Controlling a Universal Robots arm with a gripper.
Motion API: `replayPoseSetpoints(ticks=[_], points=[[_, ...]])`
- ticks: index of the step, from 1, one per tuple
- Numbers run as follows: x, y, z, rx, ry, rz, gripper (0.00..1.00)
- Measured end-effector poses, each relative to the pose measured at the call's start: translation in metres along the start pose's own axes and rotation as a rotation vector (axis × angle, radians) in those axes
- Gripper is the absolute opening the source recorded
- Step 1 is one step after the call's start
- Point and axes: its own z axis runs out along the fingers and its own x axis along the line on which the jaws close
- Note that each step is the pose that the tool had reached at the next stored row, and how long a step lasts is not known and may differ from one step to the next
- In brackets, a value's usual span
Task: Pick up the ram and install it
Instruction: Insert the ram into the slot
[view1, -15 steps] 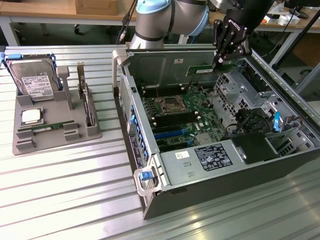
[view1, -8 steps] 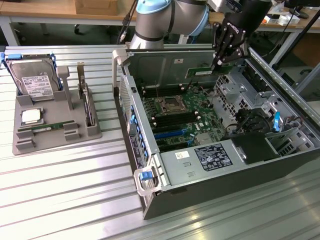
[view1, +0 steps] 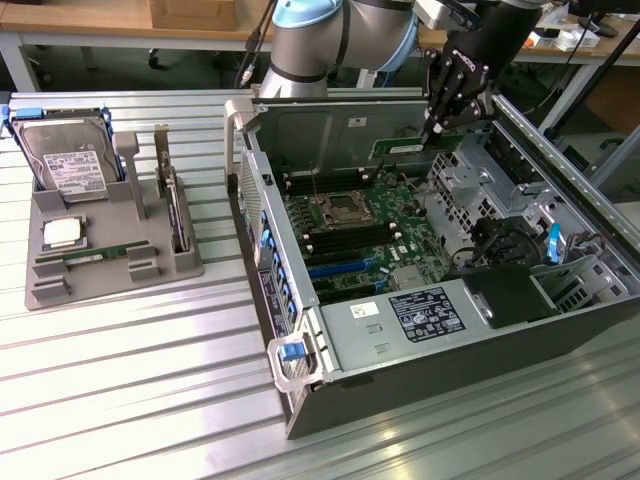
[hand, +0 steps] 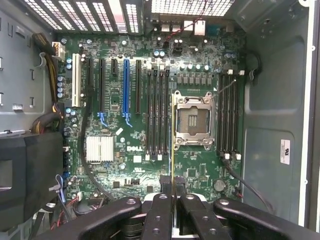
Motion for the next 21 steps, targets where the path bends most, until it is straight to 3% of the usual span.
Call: replayPoseSetpoints(ticks=[21], points=[[0.001,-0.0006,0.0159,0.0,0.0,0.0,0.13]])
